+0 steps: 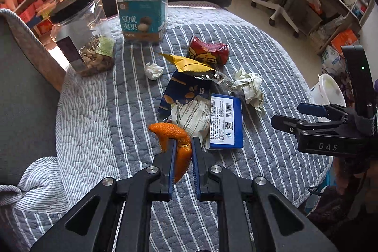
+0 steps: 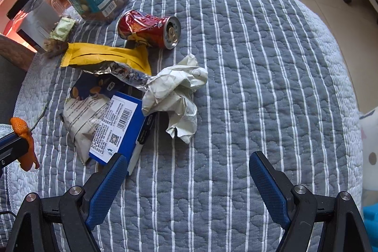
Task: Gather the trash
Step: 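Grasp the orange peel with the left tool and lift it, then grasp the blue barcode box with the right tool while the left tool holds the orange peel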
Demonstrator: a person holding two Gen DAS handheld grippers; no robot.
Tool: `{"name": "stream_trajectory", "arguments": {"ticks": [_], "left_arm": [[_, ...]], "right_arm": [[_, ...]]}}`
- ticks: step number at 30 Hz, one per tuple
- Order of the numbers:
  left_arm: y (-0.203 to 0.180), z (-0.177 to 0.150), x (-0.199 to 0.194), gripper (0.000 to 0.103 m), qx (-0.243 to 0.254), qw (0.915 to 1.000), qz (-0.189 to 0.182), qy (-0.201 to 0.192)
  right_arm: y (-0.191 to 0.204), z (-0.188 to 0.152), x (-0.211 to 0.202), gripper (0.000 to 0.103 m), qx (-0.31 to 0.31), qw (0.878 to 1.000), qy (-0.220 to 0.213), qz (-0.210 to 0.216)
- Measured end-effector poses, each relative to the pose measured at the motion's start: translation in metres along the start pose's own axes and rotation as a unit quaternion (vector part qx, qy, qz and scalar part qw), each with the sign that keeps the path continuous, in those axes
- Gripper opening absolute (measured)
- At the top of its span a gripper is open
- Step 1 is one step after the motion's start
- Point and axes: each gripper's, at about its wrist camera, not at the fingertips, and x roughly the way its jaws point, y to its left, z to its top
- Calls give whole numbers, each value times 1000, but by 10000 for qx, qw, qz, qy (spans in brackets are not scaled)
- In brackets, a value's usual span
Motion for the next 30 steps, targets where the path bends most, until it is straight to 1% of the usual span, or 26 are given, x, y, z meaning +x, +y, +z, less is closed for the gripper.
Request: {"name": "stream_trajectory", "arguments": {"ticks": [4, 8, 11, 18, 19, 21, 22, 25, 30], "left_arm": [[13, 1, -5, 13, -128, 9998, 125, -96], [21, -1, -5, 13, -167, 9996, 198, -76], [26, -2, -5, 13, -213, 9995, 217, -57], [31, -2, -3, 13, -280, 9992, 289, -47], [31, -2, -3, 13, -281, 9992, 294, -40], [31, -3, -2, 13, -288, 9991, 295, -26], [32, -3, -2, 13, -293, 9991, 302, -27], [32, -3, -4, 13, -302, 9990, 338, -58], [27, -3, -8, 13, -259, 9988, 407, -128]], "right_arm": [[29, 2, 21, 88, -48, 9998, 102, 158], [46, 6, 38, 88, 16, 9996, 179, 235], [53, 8, 51, 88, 79, 9993, 251, 249], [58, 10, 73, 87, 172, 9988, 435, 131], [59, 10, 76, 84, 155, 9988, 457, 97], [60, 9, 80, 72, 89, 9986, 526, 50], [60, 8, 81, 70, 63, 9985, 541, 55], [62, 9, 77, 68, -48, 9988, 492, 44], [59, 4, 53, 67, -203, 9990, 367, 126]]}}
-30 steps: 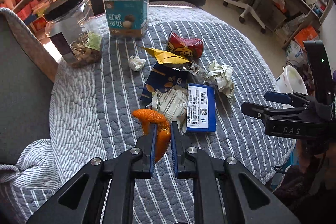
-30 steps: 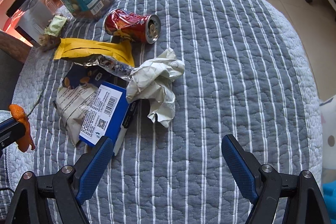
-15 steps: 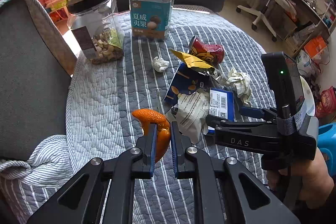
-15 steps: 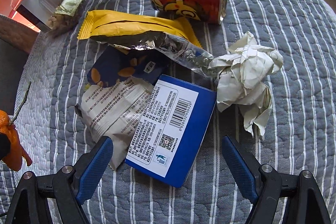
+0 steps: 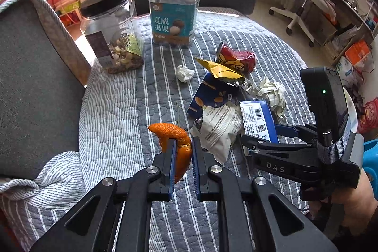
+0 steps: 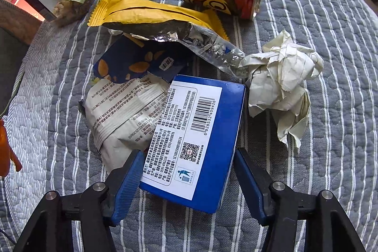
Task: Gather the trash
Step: 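Grasp the blue barcode box with the right tool while the left tool holds the orange peel, then carry the orange peel and blue box over the white bin with both tools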
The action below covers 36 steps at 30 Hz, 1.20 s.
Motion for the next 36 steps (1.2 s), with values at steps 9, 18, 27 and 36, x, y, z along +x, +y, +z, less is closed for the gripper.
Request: {"name": "stream_trajectory", "arguments": {"ticks": [9, 18, 27, 36], "left_arm": [[-19, 1, -12, 13, 165, 9996, 41, -239], [-46, 7, -20, 13, 362, 9985, -36, -418], [-89, 17, -15, 13, 568, 9971, -188, -471], [-148, 28, -8, 13, 852, 9940, -432, -526]], "right_arm": [[-18, -17, -51, 67, -121, 9993, -305, 186], [-61, -30, -86, 67, 10, 9981, -618, -39], [-113, -42, -111, 67, 298, 9957, -811, -345], [-169, -57, -134, 67, 626, 9922, -946, -519]]}}
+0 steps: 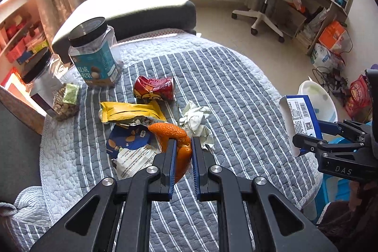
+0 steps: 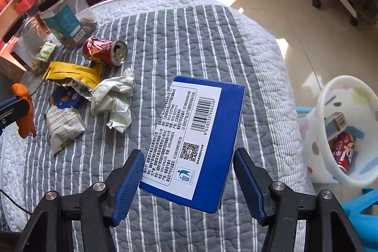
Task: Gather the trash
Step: 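Carry the orange peel and blue box over the white bin with both tools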
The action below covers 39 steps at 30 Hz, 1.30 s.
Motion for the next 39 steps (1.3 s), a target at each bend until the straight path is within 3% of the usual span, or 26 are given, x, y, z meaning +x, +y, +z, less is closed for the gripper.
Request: {"name": "stream_trajectory", "arguments": {"ticks": [9, 23, 31, 39], "left_arm": [[-60, 15, 18, 13, 326, 9991, -279, 4], [-139, 26, 41, 13, 754, 9953, -608, 40], [-182, 41, 49, 13, 860, 9928, -837, -15], [-229, 59, 57, 13, 1070, 9883, -1086, -48]], "right_arm": [[-81, 1, -13, 67, 621, 9972, -77, -405], [-212, -11, -27, 67, 1472, 9832, -105, -1072], [-253, -19, -23, 67, 1887, 9770, -71, -986], [-268, -21, -20, 68, 1992, 9754, -72, -940]]}}
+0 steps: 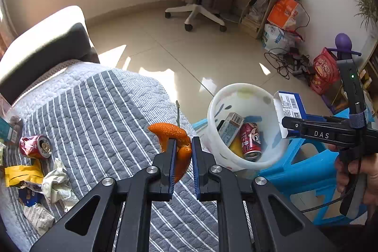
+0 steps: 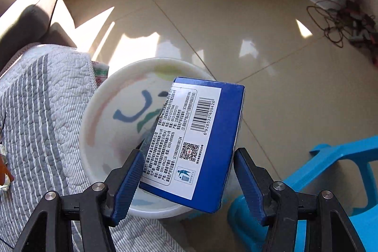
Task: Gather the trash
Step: 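Carry the orange peel and blue box over the white bin with both tools, then open the right tool to drop the blue box while the left tool drops the orange peel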
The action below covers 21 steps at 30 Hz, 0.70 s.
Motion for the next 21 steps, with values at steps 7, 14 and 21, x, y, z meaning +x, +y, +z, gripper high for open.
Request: {"name": "stream_trajectory", "arguments": {"ticks": [7, 14, 21], "left_arm": [[-29, 21, 15, 13, 135, 9997, -185, -70], [-51, 32, 34, 13, 133, 9989, -453, -37], [-72, 38, 55, 13, 215, 9982, -559, 12]], "right_arm": [[-8, -1, -2, 77, 98, 9998, -3, 158], [-14, -6, -20, 78, -96, 9997, -212, -77], [-26, -13, -34, 78, -215, 9987, -390, -250]]}}
